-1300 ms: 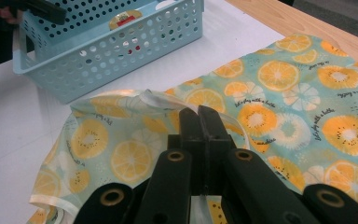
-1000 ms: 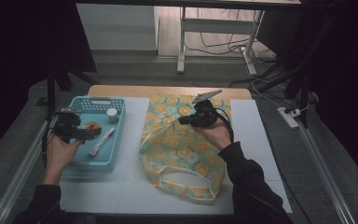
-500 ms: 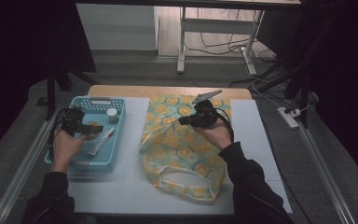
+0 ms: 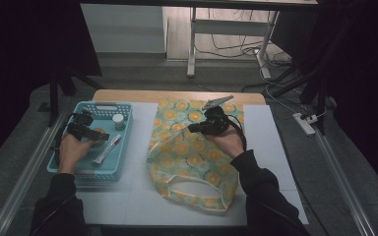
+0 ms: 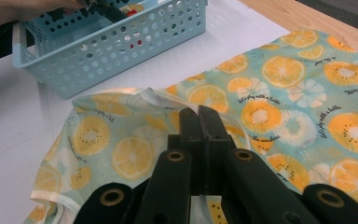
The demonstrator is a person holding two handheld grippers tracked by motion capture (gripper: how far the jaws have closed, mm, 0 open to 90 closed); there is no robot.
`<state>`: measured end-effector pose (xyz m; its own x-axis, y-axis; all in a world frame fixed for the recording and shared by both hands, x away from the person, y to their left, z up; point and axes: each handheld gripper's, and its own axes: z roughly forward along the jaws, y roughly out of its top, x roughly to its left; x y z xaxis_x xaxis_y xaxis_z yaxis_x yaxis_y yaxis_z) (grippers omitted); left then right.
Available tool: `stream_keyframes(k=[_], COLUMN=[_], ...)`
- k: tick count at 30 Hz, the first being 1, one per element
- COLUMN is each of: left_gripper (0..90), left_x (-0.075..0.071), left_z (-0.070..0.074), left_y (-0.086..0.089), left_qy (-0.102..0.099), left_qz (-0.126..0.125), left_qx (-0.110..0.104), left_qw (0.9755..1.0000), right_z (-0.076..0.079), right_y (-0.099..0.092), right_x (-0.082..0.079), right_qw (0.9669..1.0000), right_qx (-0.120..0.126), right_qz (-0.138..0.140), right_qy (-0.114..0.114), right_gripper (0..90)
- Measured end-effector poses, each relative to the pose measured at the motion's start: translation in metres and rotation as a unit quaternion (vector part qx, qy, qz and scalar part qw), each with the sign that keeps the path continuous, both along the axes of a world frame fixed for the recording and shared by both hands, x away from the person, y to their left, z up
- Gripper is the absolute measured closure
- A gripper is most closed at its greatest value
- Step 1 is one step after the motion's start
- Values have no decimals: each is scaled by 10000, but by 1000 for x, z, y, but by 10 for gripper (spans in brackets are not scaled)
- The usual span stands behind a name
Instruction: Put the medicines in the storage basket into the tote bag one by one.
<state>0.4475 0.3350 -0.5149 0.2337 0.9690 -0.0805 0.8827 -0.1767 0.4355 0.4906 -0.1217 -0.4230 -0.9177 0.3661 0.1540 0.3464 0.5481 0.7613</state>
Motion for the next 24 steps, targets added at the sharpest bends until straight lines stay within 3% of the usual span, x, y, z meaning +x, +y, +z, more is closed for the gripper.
stream_keyframes(k=[4,8,16,21,24], left_gripper=[0,11,199,205,207], left_x=[4,6,6,5,4], left_z=[-5,-5,-8,-7,-4], left_y=[-2,-1,3,1,3], left_qy=[255,314,588,620,543], left_qz=[17,70,155,186,207], left_qx=[120,84,30,101,53], left_qw=[9996,9994,9981,9979,9983], right_z=[-1,-2,-3,-4,-4], right_y=[0,0,-2,-2,-1], right_x=[0,-1,-1,-1,-1], right_qw=[10000,10000,10000,10000,10000], right_qx=[0,3,18,17,21], right_qz=[2,19,-7,-16,-14], right_qy=[6,-7,1,13,13], right_gripper=[900,900,900,900,900])
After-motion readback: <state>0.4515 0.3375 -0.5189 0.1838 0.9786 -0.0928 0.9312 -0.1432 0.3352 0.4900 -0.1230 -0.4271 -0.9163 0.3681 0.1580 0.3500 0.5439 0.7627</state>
